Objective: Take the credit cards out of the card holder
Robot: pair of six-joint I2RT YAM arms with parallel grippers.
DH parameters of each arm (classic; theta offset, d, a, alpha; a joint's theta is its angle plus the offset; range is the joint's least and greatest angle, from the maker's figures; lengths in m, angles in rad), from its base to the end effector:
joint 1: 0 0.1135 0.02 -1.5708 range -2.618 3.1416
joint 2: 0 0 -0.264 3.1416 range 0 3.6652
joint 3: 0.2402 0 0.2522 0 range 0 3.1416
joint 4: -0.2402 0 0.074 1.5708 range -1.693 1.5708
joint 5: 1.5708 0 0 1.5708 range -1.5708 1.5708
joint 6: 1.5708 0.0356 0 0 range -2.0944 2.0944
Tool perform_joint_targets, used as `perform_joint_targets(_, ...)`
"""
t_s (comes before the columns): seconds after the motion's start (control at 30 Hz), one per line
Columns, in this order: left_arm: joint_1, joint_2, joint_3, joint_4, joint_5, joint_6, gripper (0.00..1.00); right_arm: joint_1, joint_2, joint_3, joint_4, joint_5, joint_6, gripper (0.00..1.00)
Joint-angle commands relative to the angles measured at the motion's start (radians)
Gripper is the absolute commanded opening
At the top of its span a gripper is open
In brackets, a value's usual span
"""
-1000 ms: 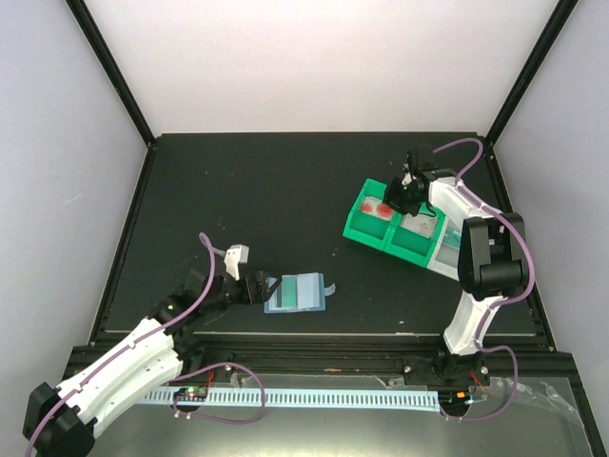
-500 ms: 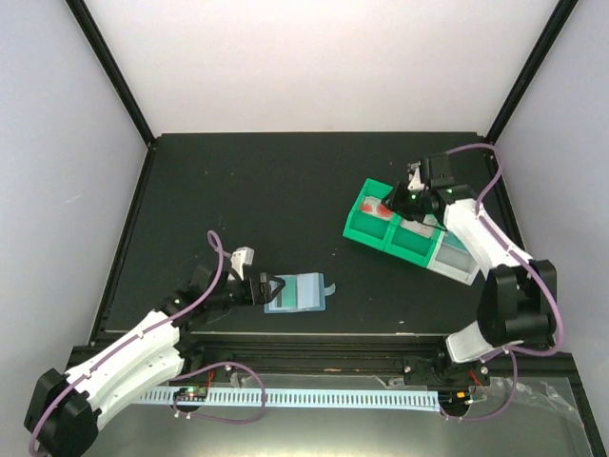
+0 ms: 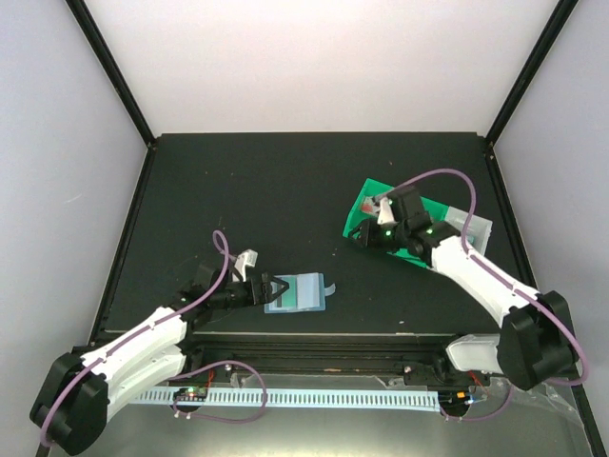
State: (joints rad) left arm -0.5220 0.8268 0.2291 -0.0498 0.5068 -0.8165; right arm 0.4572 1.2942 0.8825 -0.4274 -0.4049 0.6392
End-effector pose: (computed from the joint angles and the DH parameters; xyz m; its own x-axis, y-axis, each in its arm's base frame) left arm 0.1312 -0.0954 0.1561 -0.9203 -0.2057 -0.3328 0.1473 0.6060 -0.7817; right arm 0.2340 0.1308 0.2450 -0.9187 0.1591 -0.3614 -0.1169 0.7646 0.6338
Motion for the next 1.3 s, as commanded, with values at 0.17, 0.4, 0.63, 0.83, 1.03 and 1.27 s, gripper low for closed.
perform_joint_targets(0.17,0.018,0.062,-0.016,0.076,0.032,-0.030,0.92,0.220,-0.020,-0.182,0.326,-0.016,0.141,0.30)
perform_joint_targets(0.4,0.021,0.076,-0.019,0.053,-0.017,-0.029,0.63,0.346,0.077,-0.229,0.496,-0.020,0.199,0.24)
perform_joint_targets(0.63,0.021,0.112,-0.018,0.076,-0.027,-0.025,0.35,0.415,0.168,-0.217,0.583,-0.017,0.222,0.21)
perform_joint_targets(0.83,0.020,0.171,-0.017,0.105,-0.025,-0.007,0.07,0.445,0.259,-0.198,0.628,-0.014,0.239,0.20)
perform_joint_targets(1.03,0.020,0.220,-0.027,0.125,-0.036,0.007,0.02,0.452,0.323,-0.203,0.679,-0.021,0.252,0.20)
perform_joint_targets(1.27,0.020,0.248,-0.027,0.115,-0.061,0.026,0.02,0.454,0.387,-0.195,0.710,-0.032,0.250,0.20)
